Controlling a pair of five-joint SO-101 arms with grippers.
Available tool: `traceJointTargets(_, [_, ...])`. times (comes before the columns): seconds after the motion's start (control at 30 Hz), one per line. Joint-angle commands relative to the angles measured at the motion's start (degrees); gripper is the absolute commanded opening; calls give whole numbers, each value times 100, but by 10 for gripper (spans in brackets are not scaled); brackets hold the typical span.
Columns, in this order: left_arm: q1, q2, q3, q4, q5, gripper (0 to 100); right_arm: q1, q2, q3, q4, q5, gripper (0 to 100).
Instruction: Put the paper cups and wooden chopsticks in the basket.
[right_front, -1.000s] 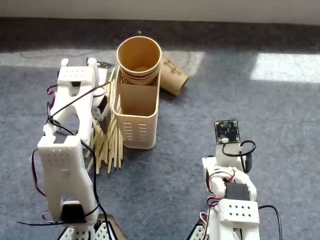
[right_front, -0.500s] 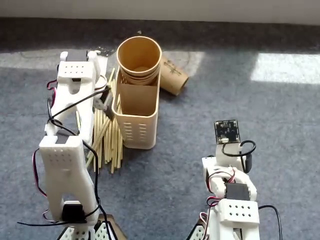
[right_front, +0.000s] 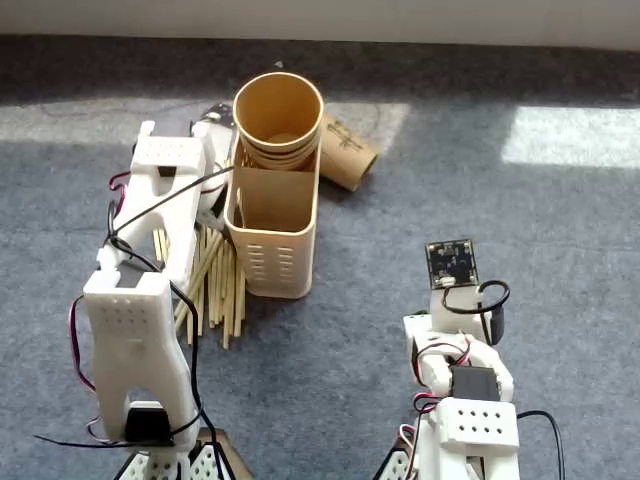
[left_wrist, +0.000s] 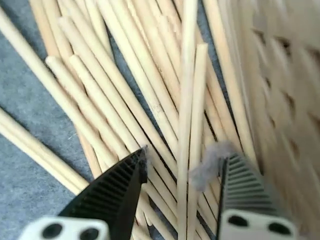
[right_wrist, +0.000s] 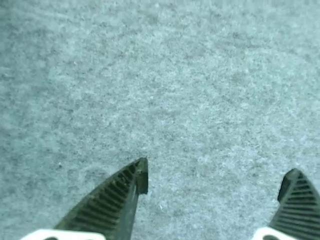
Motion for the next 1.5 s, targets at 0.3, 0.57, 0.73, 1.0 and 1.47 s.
traceJointTargets(0.3, [-22, -119, -347, -9, -62, 3, 48, -57, -31, -101, 62, 393])
traceJointTargets(0.57, [4, -92, -1455, 976, -53, 3, 48, -57, -31, -101, 62, 393])
traceJointTargets(0.73, [13, -119, -1930, 1152, -53, 3, 48, -57, -31, -101, 62, 393])
traceJointTargets(1.0, [40, -119, -3547, 1108, -9, 3, 48, -57, -31, -101, 62, 393])
traceJointTargets(1.47, [198, -127, -7099, 1433, 1055, 3, 48, -57, -31, -101, 62, 393])
